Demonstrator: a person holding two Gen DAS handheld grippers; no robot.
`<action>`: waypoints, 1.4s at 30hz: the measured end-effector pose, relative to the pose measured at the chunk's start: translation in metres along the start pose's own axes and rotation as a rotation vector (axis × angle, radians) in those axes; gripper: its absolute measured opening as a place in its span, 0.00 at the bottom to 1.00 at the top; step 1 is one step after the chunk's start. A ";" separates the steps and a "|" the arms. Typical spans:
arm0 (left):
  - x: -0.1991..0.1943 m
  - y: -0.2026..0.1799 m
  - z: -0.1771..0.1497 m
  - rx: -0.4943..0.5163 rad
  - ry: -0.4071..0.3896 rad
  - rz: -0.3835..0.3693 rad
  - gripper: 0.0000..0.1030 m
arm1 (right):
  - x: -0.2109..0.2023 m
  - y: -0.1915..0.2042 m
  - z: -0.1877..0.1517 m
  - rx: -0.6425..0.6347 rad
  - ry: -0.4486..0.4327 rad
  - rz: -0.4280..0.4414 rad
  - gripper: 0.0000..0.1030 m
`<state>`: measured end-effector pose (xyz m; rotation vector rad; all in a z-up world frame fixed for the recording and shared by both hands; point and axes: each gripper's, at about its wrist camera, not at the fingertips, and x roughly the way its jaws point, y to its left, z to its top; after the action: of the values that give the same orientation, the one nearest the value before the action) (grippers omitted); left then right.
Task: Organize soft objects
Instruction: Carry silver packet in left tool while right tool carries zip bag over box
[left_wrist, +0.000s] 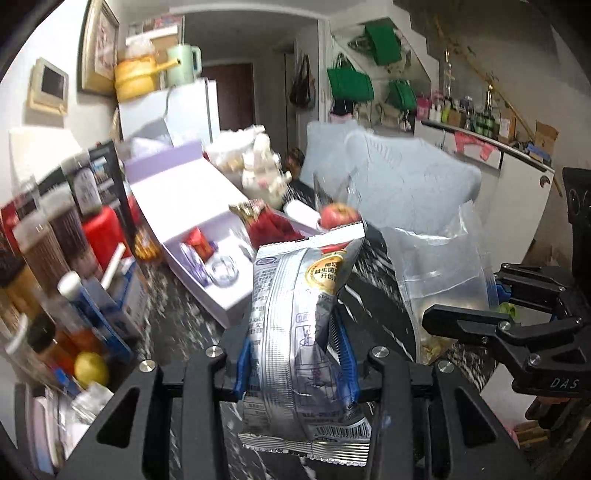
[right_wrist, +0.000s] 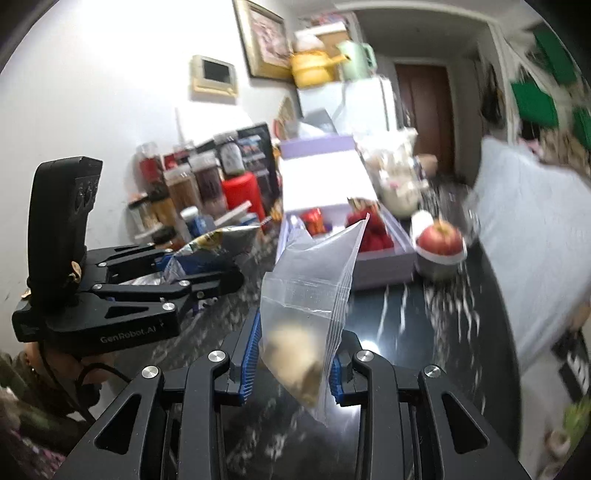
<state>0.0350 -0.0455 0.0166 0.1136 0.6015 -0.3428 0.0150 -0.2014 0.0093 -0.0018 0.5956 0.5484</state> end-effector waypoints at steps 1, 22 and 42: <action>-0.003 0.002 0.006 0.005 -0.018 0.010 0.37 | 0.000 0.003 0.008 -0.020 -0.011 -0.002 0.30; 0.032 0.067 0.122 0.044 -0.142 0.125 0.37 | 0.053 0.001 0.149 -0.198 -0.131 -0.044 0.30; 0.166 0.142 0.181 -0.005 -0.002 0.188 0.37 | 0.196 -0.064 0.234 -0.185 0.018 -0.112 0.30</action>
<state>0.3092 0.0041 0.0710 0.1638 0.5852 -0.1594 0.3061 -0.1237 0.0893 -0.2141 0.5569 0.4938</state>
